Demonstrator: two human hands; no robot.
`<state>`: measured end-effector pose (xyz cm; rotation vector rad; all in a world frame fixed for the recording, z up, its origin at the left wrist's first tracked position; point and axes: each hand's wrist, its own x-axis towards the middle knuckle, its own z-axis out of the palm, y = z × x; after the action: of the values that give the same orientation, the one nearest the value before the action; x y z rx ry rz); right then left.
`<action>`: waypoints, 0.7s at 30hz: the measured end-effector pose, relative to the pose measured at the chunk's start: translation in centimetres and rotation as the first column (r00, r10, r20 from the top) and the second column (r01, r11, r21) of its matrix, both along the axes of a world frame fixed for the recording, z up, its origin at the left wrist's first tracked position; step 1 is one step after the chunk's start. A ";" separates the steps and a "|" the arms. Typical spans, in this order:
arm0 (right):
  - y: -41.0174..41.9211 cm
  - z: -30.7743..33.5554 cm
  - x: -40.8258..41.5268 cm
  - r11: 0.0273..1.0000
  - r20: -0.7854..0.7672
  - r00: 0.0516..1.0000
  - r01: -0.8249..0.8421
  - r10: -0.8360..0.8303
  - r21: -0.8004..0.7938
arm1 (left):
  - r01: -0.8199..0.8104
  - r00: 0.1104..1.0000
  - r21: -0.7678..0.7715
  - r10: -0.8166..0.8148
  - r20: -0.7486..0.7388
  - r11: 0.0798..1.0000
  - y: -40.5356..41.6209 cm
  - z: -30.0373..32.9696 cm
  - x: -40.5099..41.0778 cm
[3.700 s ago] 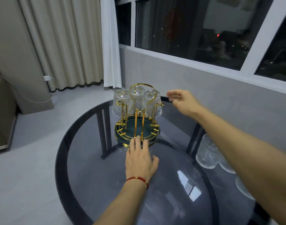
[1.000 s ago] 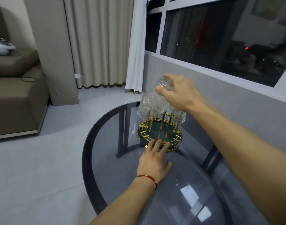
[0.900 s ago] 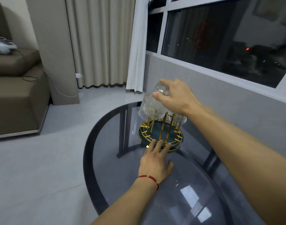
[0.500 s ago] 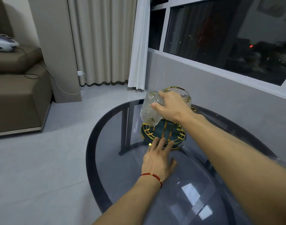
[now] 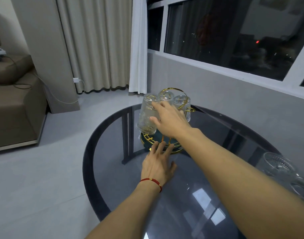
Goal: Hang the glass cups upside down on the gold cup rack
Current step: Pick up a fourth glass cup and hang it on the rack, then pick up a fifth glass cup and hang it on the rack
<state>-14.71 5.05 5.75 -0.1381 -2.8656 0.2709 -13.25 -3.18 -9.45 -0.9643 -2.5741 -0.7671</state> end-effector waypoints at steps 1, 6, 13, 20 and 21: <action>0.6 -0.2 0.8 1.000 -0.028 1.000 0.003 -0.003 -0.013 | 0.001 1.000 0.003 -0.001 -0.017 1.000 0.0 0.1 0.1; 4.0 -1.1 7.1 0.993 -0.116 0.989 0.076 -0.087 -0.093 | -0.032 0.999 -0.087 0.033 0.012 0.996 0.2 0.2 0.5; 9.2 -4.7 22.5 0.779 -0.257 0.837 0.276 -0.483 -0.563 | 0.120 0.992 0.120 -0.124 0.019 0.985 3.2 2.7 6.2; 14.4 -5.8 30.3 0.595 -0.382 0.493 0.406 -0.781 -0.693 | 0.417 0.872 0.163 -0.444 0.205 0.894 8.0 5.0 14.0; 14.8 -6.4 30.9 0.556 -0.335 0.486 0.436 -0.807 -0.708 | 0.432 0.847 0.199 -0.471 0.245 0.880 8.2 5.2 14.8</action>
<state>16.20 19.88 -0.62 -1.0323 -1.7670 0.7795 1.52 4.99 -4.26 -1.5470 -2.4987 -1.2766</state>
